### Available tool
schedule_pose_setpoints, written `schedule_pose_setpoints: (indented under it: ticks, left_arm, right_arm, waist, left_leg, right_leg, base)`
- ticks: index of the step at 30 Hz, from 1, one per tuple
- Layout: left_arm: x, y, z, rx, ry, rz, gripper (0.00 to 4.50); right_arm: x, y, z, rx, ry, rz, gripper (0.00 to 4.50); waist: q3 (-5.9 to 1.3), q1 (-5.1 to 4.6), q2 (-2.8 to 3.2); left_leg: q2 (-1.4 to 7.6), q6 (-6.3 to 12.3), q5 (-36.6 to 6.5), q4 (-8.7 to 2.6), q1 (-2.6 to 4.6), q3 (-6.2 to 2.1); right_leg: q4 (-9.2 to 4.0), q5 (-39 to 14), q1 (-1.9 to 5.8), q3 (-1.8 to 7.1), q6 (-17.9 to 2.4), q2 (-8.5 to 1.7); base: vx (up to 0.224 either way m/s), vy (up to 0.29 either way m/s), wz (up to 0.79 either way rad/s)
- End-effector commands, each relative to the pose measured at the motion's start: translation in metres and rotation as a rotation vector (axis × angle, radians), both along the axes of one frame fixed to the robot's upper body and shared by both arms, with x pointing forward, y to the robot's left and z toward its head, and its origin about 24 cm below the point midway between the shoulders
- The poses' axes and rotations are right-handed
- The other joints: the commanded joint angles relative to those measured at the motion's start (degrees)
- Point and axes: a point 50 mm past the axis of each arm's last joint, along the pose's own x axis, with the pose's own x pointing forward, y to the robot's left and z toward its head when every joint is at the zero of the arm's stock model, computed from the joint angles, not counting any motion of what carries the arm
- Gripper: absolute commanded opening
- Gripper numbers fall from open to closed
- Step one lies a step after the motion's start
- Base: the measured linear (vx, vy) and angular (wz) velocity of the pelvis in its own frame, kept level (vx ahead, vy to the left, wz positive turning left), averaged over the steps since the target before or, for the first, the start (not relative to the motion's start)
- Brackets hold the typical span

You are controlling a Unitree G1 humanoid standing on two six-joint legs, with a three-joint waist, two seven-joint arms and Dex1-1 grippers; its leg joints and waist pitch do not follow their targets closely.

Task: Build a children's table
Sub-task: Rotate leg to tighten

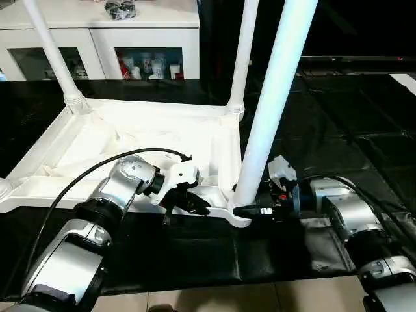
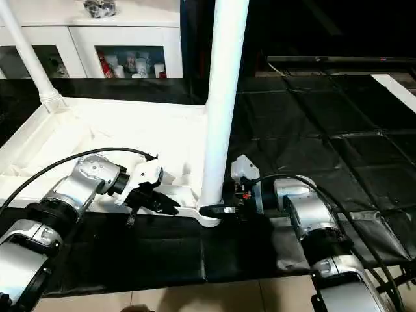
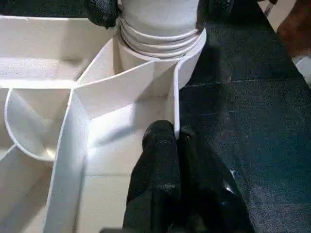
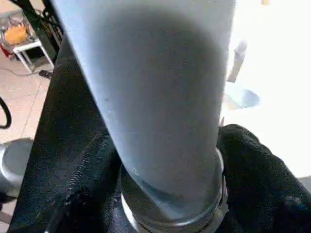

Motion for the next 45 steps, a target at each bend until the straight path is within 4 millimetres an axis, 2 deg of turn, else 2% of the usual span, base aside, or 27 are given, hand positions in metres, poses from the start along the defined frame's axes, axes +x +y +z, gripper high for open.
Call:
schedule_pose_setpoints:
  ticks: [1,2,6,32,33,34,35,36,38,40,41,45]
  left_arm:
    - [0.0049,-0.0041,0.0098,-0.019,-0.03,-0.006,0.0]
    - [0.0047,-0.004,0.0096,-0.02,-0.029,-0.005,0.0]
    - [0.0047,-0.004,0.0096,-0.02,-0.029,-0.005,0.0]
    - [0.0047,-0.004,0.0096,-0.02,-0.029,-0.005,0.0]
    - [0.0047,-0.004,0.0095,-0.02,-0.029,-0.005,0.0]
    - [0.0049,-0.0039,0.0096,-0.02,-0.029,-0.002,0.0]
    - [0.0057,-0.0039,0.0098,-0.02,-0.031,0.005,0.0]
    - [0.0061,-0.0039,0.0099,-0.02,-0.032,0.007,0.0]
    - [0.0062,-0.0039,0.01,-0.021,-0.032,0.008,0.0]
    - [0.0062,-0.0035,0.0099,-0.02,-0.031,0.01,0.0]
    - [0.0062,-0.0035,0.0099,-0.02,-0.031,0.01,0.0]
    - [0.0062,-0.0025,0.0095,-0.017,-0.031,0.013,0.0]
  right_arm:
    - [-0.0021,0.0012,0.001,0.01,0.003,0.013,2.79]
    - [-0.0035,0.0018,0.0,0.009,0.013,0.023,2.61]
    - [-0.0035,0.0018,0.0,0.009,0.013,0.023,2.53]
    - [-0.0035,0.0018,0.0,0.009,0.013,0.023,2.51]
    - [-0.0037,0.0019,-0.0001,0.009,0.015,0.024,2.86]
    - [-0.0044,0.0028,-0.0015,0.001,0.01,0.017,2.86]
    - [-0.0046,0.0054,-0.0049,-0.013,-0.008,-0.009,2.86]
    - [-0.0046,0.0066,-0.0059,-0.015,-0.012,-0.016,2.86]
    - [-0.0045,0.0073,-0.0063,-0.016,-0.015,-0.019,3.26]
    - [-0.0041,0.0073,-0.006,-0.015,-0.012,-0.019,3.31]
    - [-0.0041,0.0073,-0.006,-0.015,-0.012,-0.019,3.48]
    - [-0.0036,0.0067,-0.0052,-0.016,-0.013,-0.02,3.79]
  waist:
    - [-4.34,-0.18,-0.09]
    - [-4.36,-0.16,-0.09]
    - [-4.31,-0.19,-0.09]
    - [-4.31,-0.17,-0.08]
    - [-4.3,-0.17,-0.08]
    - [-4.3,-0.16,-0.04]
    - [-4.28,-0.14,0.24]
    - [-4.32,-0.18,0.11]
    - [-4.26,-0.28,0.13]
    - [-4.12,-0.38,0.12]
    - [-4.16,-0.36,0.12]
    - [-4.22,-0.41,0.11]
  left_leg:
    - [2.31,4.44,-5.94,-3.53,0.06,-0.59]
    - [2.35,4.38,-5.82,-3.56,0.06,-0.63]
    - [2.36,4.27,-6.05,-3.58,0.09,-0.6]
    - [2.32,4.1,-6.18,-3.57,0.08,-0.6]
    - [2.31,4.13,-6.07,-3.57,0.06,-0.6]
    - [2.32,4.13,-6.07,-3.58,0.07,-0.6]
    - [2.38,4.03,-6.17,-3.6,0.08,-0.64]
    - [2.31,3.87,-6.26,-3.61,0.09,-0.66]
    - [2.23,3.6,-6.87,-3.65,0.07,-0.62]
    - [2.19,3.37,-7.9,-3.73,0.18,-0.59]
    - [2.25,3.26,-8.04,-3.75,0.25,-0.61]
    - [2.35,3.44,-7.45,-3.75,0.17,-0.67]
  right_leg:
    - [-4.1,-9.5,3.86,4.21,-9.29,-4.54]
    - [-4.01,-9.31,3.89,4.21,-9.34,-4.56]
    - [-4.07,-9.54,3.82,4.21,-9.31,-4.55]
    - [-4.14,-9.97,3.87,4.21,-9.07,-4.57]
    - [-4.12,-9.85,3.85,4.21,-9.11,-4.56]
    - [-4.13,-9.83,3.87,4.21,-9.1,-4.55]
    - [-4.24,-9.55,3.81,4.24,-8.9,-4.53]
    - [-4.1,-9.23,3.85,4.2,-8.98,-4.52]
    - [-4.27,-10.15,3.88,4.15,-8.94,-4.57]
    - [-4.6,-12.39,3.81,4.11,-8.52,-4.56]
    - [-4.66,-13.07,3.82,4.14,-8.28,-4.6]
    - [-4.39,-11.22,3.81,4.2,-8.68,-4.54]
  base:
    - [0.0,0.0,0.0]
    - [0.0,0.0,0.0]
    - [0.0,0.0,0.0]
    - [0.0,0.0,0.0]
    - [0.0,0.0,0.0]
    - [0.0,0.0,0.0]
    - [0.0,0.0,0.0]
    - [0.0,0.0,0.0]
    - [0.0,0.0,0.0]
    - [0.0,0.0,0.0]
    - [0.0,0.0,0.0]
    - [0.0,0.0,0.0]
